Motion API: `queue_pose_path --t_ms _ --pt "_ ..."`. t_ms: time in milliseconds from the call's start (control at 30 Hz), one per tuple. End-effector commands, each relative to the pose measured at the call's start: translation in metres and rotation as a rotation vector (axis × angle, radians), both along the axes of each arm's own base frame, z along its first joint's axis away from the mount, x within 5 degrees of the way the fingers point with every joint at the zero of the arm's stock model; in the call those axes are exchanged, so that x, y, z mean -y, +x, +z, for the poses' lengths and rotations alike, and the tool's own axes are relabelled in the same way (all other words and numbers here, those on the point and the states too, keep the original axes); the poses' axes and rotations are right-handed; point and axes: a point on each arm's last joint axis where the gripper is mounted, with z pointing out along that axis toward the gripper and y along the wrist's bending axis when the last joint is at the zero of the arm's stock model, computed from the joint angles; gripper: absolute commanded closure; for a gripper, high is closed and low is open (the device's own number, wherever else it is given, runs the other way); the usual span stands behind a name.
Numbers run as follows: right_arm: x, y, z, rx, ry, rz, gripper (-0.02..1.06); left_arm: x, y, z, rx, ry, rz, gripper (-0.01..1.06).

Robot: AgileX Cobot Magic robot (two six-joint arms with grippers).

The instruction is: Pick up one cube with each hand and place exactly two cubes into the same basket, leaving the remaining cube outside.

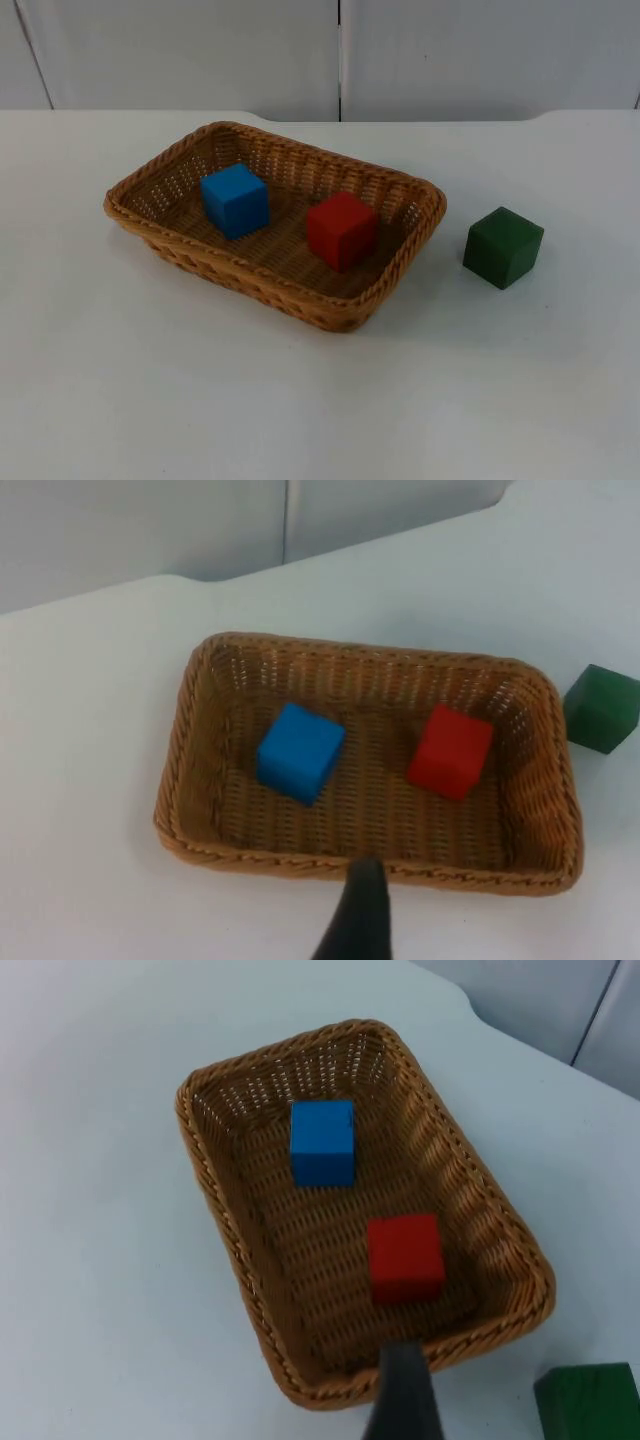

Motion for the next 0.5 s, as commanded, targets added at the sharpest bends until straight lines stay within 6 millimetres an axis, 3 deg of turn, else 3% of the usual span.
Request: queue_pose_path --t_ms 0,467 --pt "0.005 -0.005 0.003 0.020 0.017 -0.001 0.49 -0.001 -0.009 0.001 0.018 0.002 -0.001 0.33" --pt "0.038 -0.047 0.003 0.052 0.044 -0.001 0.49 -0.005 -0.070 -0.010 0.091 -0.006 -0.013 0.33"
